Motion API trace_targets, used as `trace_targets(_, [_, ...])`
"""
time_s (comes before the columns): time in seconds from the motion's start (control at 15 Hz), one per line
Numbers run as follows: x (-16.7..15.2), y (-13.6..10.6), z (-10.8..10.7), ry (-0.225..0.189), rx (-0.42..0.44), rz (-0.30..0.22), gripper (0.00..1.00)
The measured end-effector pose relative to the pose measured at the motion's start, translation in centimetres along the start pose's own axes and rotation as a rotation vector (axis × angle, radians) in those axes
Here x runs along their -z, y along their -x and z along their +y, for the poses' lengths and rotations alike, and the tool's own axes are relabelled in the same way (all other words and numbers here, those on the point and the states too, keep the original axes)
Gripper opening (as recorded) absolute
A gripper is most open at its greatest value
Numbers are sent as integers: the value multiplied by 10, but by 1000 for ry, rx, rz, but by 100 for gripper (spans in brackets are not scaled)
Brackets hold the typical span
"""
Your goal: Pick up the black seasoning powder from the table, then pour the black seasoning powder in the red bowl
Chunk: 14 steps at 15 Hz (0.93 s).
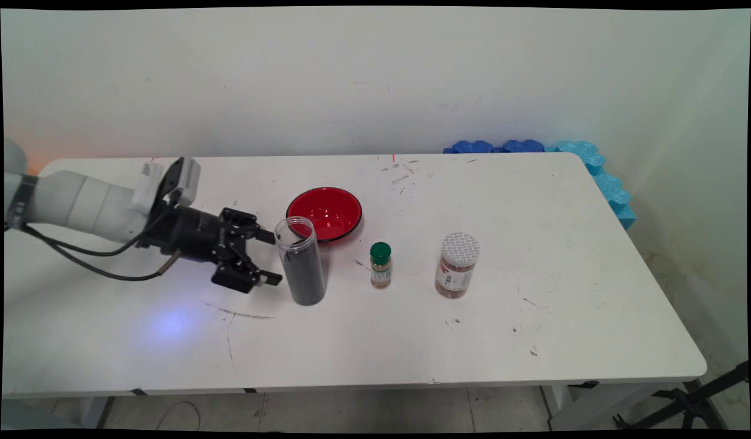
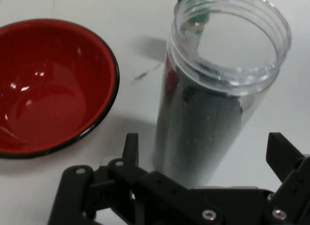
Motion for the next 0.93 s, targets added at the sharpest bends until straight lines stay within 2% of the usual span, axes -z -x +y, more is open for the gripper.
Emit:
trace_targets(0.73, [-28, -10, -8, 68, 12, 30, 100])
trace_targets(0.8, [-28, -10, -9, 68, 13, 31, 0])
trace_targets(0.93, [-29, -10, -11, 67, 16, 32, 0])
